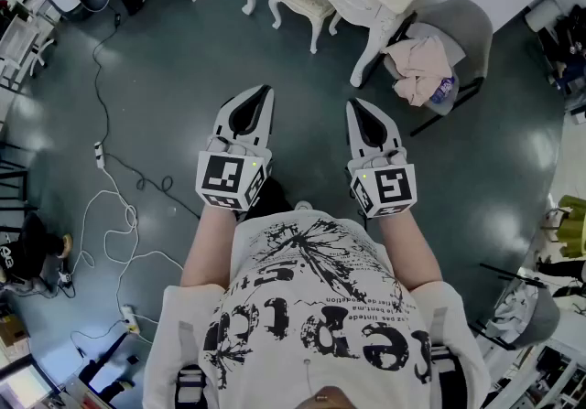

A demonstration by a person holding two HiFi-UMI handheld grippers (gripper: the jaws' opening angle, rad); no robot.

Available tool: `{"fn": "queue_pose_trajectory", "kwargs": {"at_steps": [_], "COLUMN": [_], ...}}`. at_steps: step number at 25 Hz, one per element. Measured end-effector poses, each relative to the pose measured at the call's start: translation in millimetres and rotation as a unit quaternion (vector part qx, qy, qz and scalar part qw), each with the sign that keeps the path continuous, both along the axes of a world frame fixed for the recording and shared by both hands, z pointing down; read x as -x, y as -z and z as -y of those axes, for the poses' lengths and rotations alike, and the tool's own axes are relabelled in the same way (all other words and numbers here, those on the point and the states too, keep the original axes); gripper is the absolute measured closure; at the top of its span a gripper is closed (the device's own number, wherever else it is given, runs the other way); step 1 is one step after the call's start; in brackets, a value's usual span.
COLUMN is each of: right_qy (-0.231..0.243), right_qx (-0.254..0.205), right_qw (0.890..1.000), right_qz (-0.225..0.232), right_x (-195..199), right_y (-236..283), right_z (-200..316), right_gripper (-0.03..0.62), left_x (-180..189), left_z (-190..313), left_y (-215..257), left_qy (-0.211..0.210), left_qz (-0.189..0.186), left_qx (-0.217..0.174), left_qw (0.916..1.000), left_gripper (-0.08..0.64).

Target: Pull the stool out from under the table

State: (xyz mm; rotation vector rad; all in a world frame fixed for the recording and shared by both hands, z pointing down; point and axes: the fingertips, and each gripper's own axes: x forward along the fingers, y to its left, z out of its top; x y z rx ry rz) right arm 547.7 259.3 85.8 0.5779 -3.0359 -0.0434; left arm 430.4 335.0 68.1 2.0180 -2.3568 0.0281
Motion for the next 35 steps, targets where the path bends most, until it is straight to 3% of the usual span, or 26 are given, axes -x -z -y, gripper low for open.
{"fn": "queue_pose_trajectory", "kwargs": {"at_steps": [10, 16, 20, 25, 30, 35], "right_qy": [0.005, -0.015, -0.012, -0.011, -0.035, -0.049], "right_qx": [0.007, 0.043, 0.056, 0.051, 0.054, 0.063], "right_qw": [1.0, 0.999, 0.998, 0.998, 0.997, 0.996], "right_qz": [-0.007, -0.011, -0.02, -0.038, -0.045, -0.049], "right_x": [4.8, 29.1, 72.6, 147.8, 229.6, 289.5], "right_y": [-10.4, -28.1, -41.5, -55.6, -52.8, -52.1], "right_z": [-7.0, 12.1, 26.2, 56.5, 90.3, 117.1], "right_gripper": [0.577, 0.575, 0.575, 0.575, 0.575, 0.575], "left_x": [3.9, 33.2, 78.0, 160.0, 251.4, 317.3], "left_z": [-5.7, -0.5, 7.2, 33.0, 66.0, 88.3], "left_y": [-14.1, -32.4, -47.9, -58.1, -54.0, -52.3], "left_qy": [0.001, 0.009, 0.019, 0.033, 0.021, 0.01], "left_qz": [-0.014, -0.036, -0.049, -0.06, -0.061, -0.054], "left_qx": [0.003, 0.009, 0.018, 0.019, 0.027, 0.038], "left_qw": [0.9999, 0.9993, 0.9984, 0.9975, 0.9975, 0.9977], "left_gripper": [0.54, 0.54, 0.54, 0.54, 0.54, 0.54]}}
